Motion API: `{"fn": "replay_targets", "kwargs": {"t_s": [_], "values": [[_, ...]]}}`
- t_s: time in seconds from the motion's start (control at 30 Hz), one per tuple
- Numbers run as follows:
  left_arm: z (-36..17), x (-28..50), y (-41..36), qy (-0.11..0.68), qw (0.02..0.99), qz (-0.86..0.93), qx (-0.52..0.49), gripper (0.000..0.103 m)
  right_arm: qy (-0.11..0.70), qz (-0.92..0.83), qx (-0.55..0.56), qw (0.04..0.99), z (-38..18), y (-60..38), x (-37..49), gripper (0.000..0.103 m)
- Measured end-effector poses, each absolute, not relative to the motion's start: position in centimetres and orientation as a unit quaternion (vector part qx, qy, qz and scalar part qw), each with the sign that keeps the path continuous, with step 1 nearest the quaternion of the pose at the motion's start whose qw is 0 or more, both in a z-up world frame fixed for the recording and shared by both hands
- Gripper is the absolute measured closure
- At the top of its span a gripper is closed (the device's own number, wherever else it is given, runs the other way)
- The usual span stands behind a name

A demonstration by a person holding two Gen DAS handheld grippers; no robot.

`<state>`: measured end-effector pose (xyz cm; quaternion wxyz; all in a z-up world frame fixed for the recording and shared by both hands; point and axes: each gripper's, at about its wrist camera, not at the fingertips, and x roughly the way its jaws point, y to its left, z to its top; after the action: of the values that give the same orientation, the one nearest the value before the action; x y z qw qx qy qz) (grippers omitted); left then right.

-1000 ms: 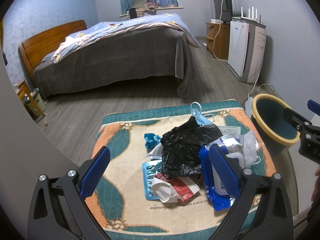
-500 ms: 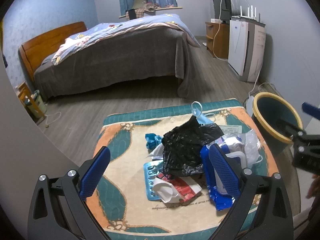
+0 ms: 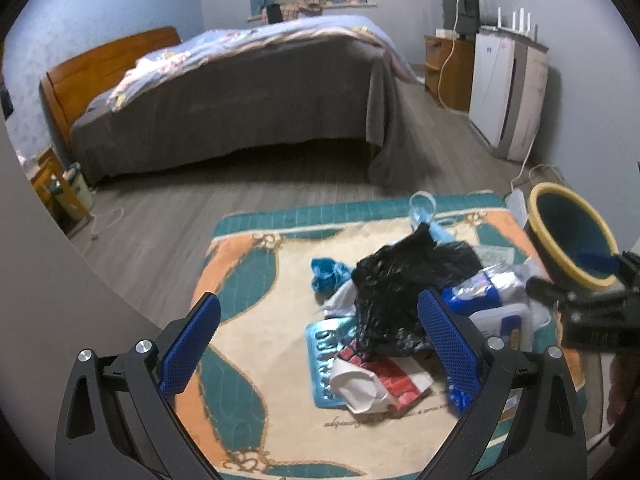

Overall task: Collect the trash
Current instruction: 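Grasp the blue wet-wipe pack with the right gripper and lift it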

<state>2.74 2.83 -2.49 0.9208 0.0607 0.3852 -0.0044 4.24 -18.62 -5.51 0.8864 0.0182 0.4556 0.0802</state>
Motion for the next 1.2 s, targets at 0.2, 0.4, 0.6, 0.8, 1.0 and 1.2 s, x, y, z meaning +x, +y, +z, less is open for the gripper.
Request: {"fn": "replay_targets", "kwargs": {"t_s": [0.2, 0.4, 0.6, 0.8, 1.0, 1.2], "values": [[-4.1, 3.4, 3.5, 0.399, 0.914, 0.006, 0.073, 0.005, 0.479, 0.136, -0.018, 0.867, -7.6, -15.5, 3.8, 0.025], [-7.2, 3.8, 4.0, 0.439, 0.897, -0.013, 0.059, 0.009, 0.499, 0.162, -0.027, 0.851, -8.4, -14.6, 3.7, 0.071], [-11.2, 3.7, 1.6, 0.495, 0.863, -0.054, 0.081, 0.038, 0.479, 0.176, -0.029, 0.860, -6.8, -14.2, 2.9, 0.080], [-12.8, 3.4, 0.8, 0.516, 0.850, -0.049, 0.090, 0.051, 0.465, 0.189, -0.013, 0.865, -5.2, -14.9, 2.5, 0.081], [-10.4, 2.2, 1.0, 0.477, 0.872, -0.031, 0.101, 0.051, 0.446, 0.172, -0.017, 0.878, -3.3, -15.7, 2.1, 0.081], [-5.6, 1.9, 0.8, 0.416, 0.904, -0.024, 0.093, 0.052, 0.415, 0.153, -0.024, 0.897, -1.1, -16.4, 1.6, 0.081]]}}
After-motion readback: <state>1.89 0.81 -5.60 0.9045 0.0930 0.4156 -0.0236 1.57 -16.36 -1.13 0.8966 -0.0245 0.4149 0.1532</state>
